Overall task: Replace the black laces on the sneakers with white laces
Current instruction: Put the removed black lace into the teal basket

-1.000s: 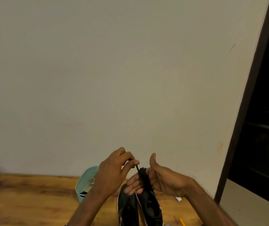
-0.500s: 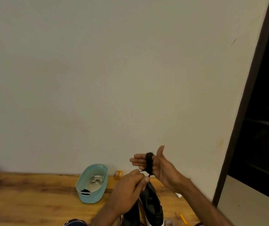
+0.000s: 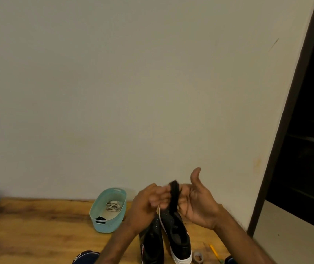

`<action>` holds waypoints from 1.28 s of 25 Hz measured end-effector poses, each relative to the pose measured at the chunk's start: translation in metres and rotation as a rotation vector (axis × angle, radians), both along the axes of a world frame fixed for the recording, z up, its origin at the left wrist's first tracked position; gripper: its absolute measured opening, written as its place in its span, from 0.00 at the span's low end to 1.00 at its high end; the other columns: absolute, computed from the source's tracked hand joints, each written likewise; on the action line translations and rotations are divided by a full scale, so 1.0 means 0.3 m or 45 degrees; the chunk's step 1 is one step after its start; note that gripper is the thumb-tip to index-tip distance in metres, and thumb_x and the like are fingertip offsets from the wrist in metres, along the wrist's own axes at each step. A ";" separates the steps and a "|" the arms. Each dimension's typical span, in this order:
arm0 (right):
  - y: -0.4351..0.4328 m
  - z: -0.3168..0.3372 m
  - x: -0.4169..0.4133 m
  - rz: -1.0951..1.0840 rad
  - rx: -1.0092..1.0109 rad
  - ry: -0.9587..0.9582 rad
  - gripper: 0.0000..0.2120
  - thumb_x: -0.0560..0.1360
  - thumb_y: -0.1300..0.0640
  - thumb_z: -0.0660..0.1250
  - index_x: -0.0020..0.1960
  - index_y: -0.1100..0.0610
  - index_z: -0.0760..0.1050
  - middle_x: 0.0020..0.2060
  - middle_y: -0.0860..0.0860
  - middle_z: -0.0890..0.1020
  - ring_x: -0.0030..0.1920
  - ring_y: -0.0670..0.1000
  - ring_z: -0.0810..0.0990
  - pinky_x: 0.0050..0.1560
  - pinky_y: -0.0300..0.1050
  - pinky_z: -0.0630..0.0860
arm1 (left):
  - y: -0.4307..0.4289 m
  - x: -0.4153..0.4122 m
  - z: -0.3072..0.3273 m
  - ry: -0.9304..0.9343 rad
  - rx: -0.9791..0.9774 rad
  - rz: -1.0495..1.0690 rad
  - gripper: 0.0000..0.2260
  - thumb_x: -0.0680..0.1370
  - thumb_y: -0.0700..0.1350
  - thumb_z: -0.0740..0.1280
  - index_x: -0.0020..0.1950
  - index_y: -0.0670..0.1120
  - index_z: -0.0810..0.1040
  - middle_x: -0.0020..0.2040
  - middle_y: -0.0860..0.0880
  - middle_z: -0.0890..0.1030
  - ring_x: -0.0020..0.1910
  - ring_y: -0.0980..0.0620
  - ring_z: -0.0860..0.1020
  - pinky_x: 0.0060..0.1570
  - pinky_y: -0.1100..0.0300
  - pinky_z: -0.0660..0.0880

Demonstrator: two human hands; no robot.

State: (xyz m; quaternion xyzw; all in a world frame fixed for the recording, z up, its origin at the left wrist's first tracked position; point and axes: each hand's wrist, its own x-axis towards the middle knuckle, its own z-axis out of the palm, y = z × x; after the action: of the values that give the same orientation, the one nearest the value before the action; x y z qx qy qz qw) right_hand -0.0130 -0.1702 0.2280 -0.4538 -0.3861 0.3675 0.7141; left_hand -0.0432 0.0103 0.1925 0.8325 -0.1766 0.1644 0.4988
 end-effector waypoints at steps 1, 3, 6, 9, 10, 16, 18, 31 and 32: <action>-0.002 0.006 0.008 -0.072 0.087 0.049 0.55 0.73 0.26 0.35 0.70 0.72 0.69 0.67 0.70 0.73 0.70 0.65 0.72 0.70 0.52 0.71 | -0.014 -0.010 -0.027 0.021 0.038 -0.004 0.09 0.82 0.50 0.62 0.43 0.56 0.76 0.39 0.58 0.78 0.38 0.61 0.76 0.40 0.62 0.72; 0.006 -0.001 0.025 -0.257 0.110 0.033 0.53 0.74 0.27 0.34 0.71 0.68 0.70 0.68 0.67 0.73 0.71 0.64 0.71 0.70 0.50 0.71 | -0.035 -0.034 -0.060 0.020 0.213 0.023 0.12 0.83 0.55 0.58 0.41 0.57 0.73 0.38 0.58 0.75 0.39 0.60 0.74 0.40 0.65 0.69; 0.022 -0.051 0.033 -0.500 -0.101 -0.093 0.47 0.76 0.31 0.33 0.70 0.65 0.70 0.66 0.60 0.78 0.69 0.59 0.75 0.69 0.48 0.72 | -0.036 -0.053 -0.050 -0.091 0.542 0.150 0.11 0.83 0.58 0.55 0.44 0.58 0.71 0.43 0.59 0.74 0.44 0.61 0.72 0.39 0.68 0.65; 0.041 -0.103 0.012 -0.650 -0.298 -0.226 0.39 0.78 0.36 0.38 0.68 0.58 0.74 0.63 0.54 0.81 0.66 0.53 0.78 0.69 0.50 0.73 | -0.016 -0.070 -0.023 -0.269 0.770 0.328 0.11 0.82 0.59 0.55 0.55 0.58 0.76 0.54 0.62 0.75 0.51 0.63 0.74 0.39 0.71 0.63; 0.050 -0.115 0.002 -0.661 -0.321 -0.231 0.37 0.79 0.37 0.39 0.68 0.57 0.74 0.62 0.54 0.82 0.65 0.53 0.79 0.69 0.51 0.73 | -0.012 -0.074 -0.018 -0.316 0.791 0.359 0.13 0.82 0.58 0.56 0.56 0.57 0.77 0.58 0.62 0.75 0.52 0.62 0.75 0.40 0.72 0.63; 0.094 -0.152 -0.040 -0.543 -0.104 0.146 0.38 0.80 0.35 0.42 0.68 0.62 0.74 0.63 0.59 0.81 0.67 0.55 0.78 0.63 0.43 0.76 | -0.014 -0.093 -0.027 -0.406 0.594 0.467 0.13 0.78 0.61 0.64 0.49 0.53 0.81 0.49 0.60 0.78 0.44 0.61 0.77 0.37 0.68 0.75; 0.106 -0.158 -0.047 -0.466 0.039 0.374 0.40 0.80 0.34 0.44 0.68 0.65 0.73 0.64 0.63 0.79 0.67 0.57 0.77 0.63 0.43 0.76 | -0.017 -0.086 -0.028 -0.400 0.473 0.531 0.13 0.76 0.62 0.65 0.48 0.54 0.80 0.43 0.60 0.75 0.41 0.60 0.76 0.33 0.65 0.75; 0.115 -0.272 -0.072 -0.550 -0.328 0.330 0.18 0.76 0.48 0.67 0.46 0.63 0.84 0.51 0.61 0.84 0.52 0.54 0.82 0.52 0.47 0.79 | 0.077 -0.056 -0.129 0.738 -0.228 -0.376 0.22 0.70 0.44 0.79 0.62 0.45 0.78 0.56 0.44 0.83 0.58 0.45 0.81 0.61 0.44 0.77; 0.109 -0.273 -0.074 -0.521 -0.364 0.321 0.18 0.77 0.48 0.67 0.46 0.64 0.84 0.50 0.61 0.84 0.51 0.55 0.82 0.51 0.47 0.79 | 0.077 -0.071 -0.140 0.769 -0.251 -0.425 0.20 0.71 0.44 0.78 0.61 0.45 0.79 0.54 0.44 0.83 0.55 0.46 0.82 0.59 0.47 0.78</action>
State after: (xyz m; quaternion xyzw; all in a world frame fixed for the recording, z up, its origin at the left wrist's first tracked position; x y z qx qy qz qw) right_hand -0.0352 -0.1374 0.1460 -0.5691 -0.1388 0.3201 0.7446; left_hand -0.0646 0.0336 0.1504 0.7510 -0.1380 -0.1566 0.6264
